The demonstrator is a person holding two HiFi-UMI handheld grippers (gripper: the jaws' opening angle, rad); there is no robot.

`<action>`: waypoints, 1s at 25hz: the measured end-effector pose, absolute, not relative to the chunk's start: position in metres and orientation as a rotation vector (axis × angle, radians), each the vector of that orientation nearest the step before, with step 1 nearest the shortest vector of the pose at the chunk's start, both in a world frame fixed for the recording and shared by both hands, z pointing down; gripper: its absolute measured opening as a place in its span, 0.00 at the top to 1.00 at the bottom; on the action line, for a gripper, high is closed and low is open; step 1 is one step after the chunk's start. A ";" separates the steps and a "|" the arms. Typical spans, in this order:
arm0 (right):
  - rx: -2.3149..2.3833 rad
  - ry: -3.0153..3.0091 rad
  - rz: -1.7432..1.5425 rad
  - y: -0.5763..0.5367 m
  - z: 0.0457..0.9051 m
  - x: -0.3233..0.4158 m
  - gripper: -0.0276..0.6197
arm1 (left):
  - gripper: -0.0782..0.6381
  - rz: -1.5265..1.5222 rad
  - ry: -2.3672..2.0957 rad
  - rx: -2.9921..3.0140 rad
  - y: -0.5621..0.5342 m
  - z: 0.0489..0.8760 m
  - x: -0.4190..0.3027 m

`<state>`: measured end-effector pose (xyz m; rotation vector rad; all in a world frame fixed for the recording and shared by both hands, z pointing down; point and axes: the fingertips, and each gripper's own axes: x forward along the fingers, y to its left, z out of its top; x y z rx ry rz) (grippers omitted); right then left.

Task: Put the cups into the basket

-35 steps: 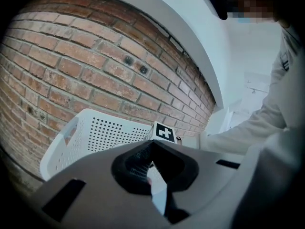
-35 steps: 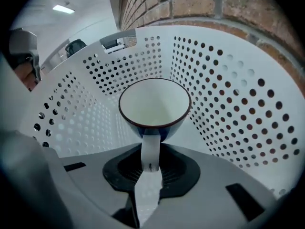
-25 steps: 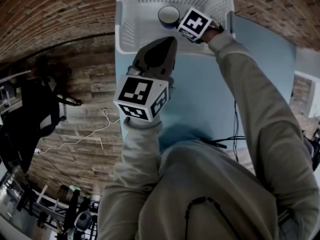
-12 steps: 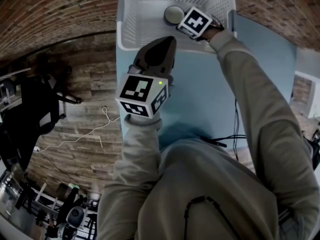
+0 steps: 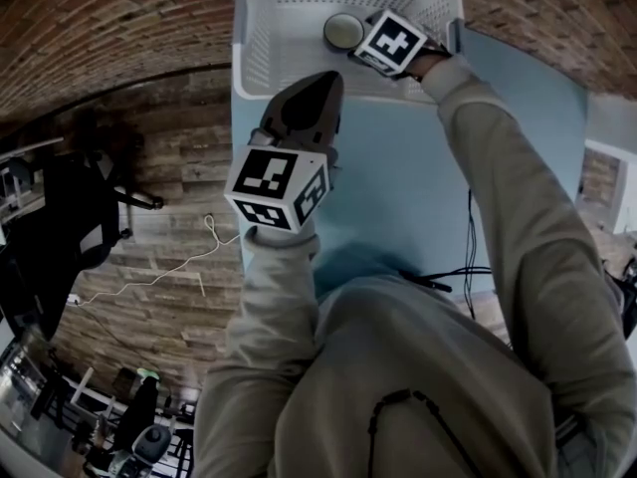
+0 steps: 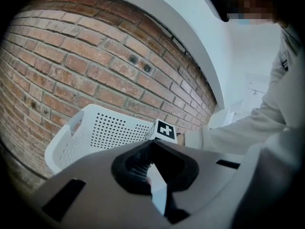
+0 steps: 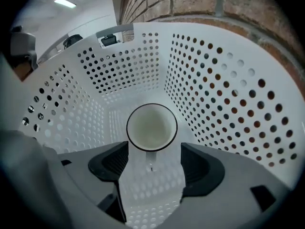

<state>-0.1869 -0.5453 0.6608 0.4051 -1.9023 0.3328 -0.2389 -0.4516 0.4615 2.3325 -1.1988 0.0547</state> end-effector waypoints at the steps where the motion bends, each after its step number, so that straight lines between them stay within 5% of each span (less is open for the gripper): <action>1: 0.408 -1.906 0.323 -0.547 0.653 -0.187 0.44 | 0.90 0.055 -1.196 2.337 -0.450 0.459 -0.238; 25: 0.716 -2.224 0.200 -0.471 0.434 -0.154 0.45 | 0.90 0.006 -1.172 2.508 -0.378 0.350 -0.192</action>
